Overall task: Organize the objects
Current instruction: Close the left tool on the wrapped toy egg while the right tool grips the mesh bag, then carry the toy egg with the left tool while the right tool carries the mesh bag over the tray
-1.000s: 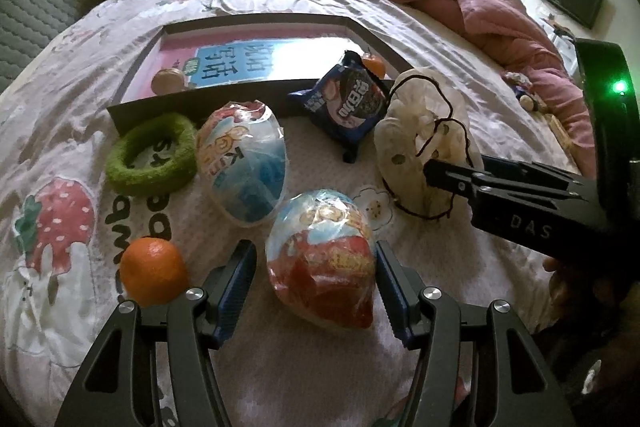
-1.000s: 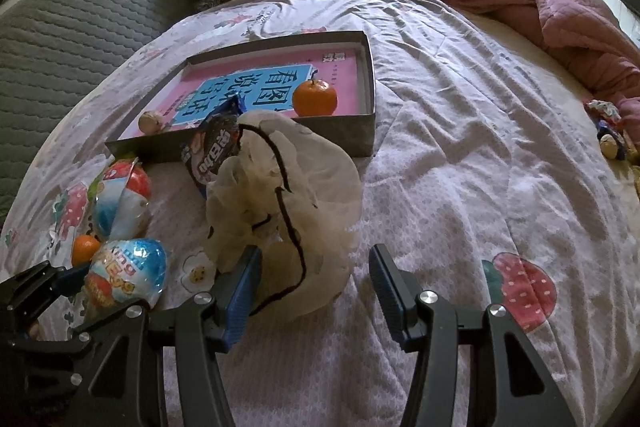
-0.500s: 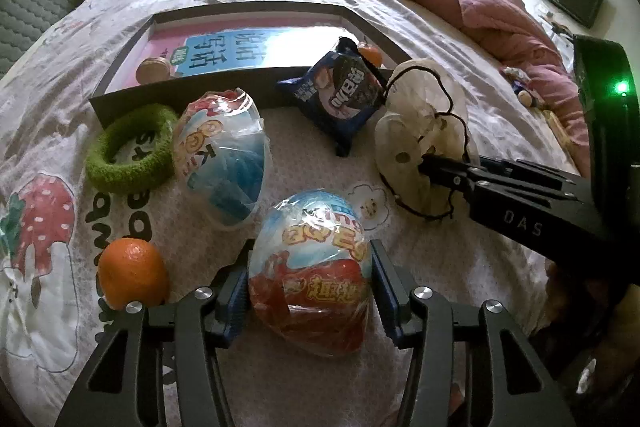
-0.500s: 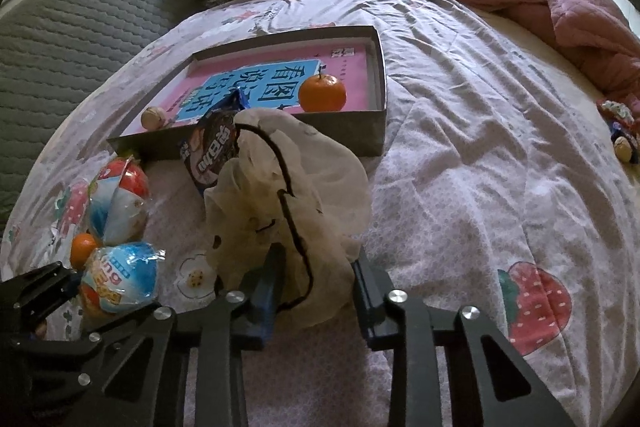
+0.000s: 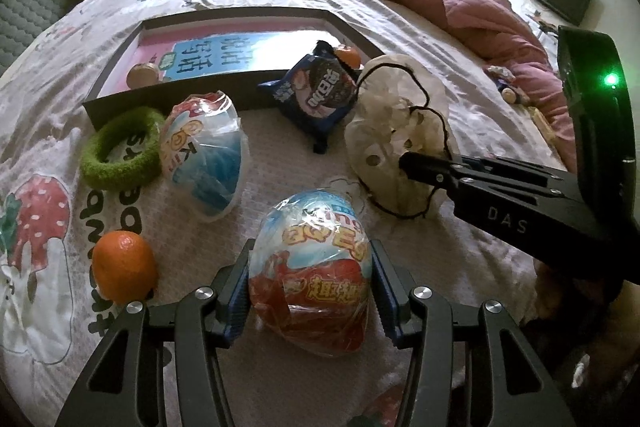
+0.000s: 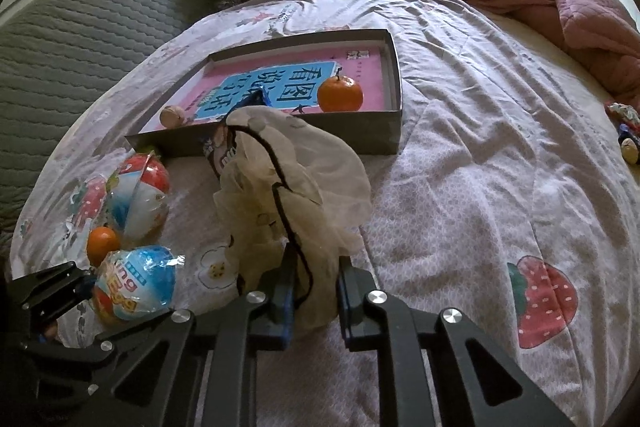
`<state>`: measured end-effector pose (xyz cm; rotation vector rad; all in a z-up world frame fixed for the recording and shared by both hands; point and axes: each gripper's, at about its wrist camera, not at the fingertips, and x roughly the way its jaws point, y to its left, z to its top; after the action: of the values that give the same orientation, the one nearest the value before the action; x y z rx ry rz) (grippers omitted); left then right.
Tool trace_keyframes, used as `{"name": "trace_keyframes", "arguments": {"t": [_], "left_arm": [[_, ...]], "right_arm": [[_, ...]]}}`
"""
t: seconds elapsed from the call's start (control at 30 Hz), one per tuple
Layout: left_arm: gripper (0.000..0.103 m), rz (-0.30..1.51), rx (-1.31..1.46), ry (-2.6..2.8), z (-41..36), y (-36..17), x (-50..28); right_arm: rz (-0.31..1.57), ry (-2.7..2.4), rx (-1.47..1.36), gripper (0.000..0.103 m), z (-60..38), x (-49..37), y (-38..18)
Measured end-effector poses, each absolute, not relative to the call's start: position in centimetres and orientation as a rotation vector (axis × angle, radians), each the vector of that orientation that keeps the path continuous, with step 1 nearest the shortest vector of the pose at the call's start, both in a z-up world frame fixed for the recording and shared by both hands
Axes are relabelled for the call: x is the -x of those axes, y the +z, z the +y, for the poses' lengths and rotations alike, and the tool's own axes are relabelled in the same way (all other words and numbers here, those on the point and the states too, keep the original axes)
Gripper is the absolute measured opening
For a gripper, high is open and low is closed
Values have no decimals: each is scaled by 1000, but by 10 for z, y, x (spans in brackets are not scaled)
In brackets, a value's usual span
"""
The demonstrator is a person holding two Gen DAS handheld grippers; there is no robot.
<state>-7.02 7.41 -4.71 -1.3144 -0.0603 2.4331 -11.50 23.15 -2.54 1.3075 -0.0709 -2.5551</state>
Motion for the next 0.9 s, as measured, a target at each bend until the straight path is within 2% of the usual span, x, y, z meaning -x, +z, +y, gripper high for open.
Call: {"name": "trace_keyframes", "arguments": {"t": [0.9], "left_arm": [[54, -36, 1209, 2504, 67, -21, 48]], "right_arm": [[0, -2538, -1237, 17, 211, 90, -2]]}}
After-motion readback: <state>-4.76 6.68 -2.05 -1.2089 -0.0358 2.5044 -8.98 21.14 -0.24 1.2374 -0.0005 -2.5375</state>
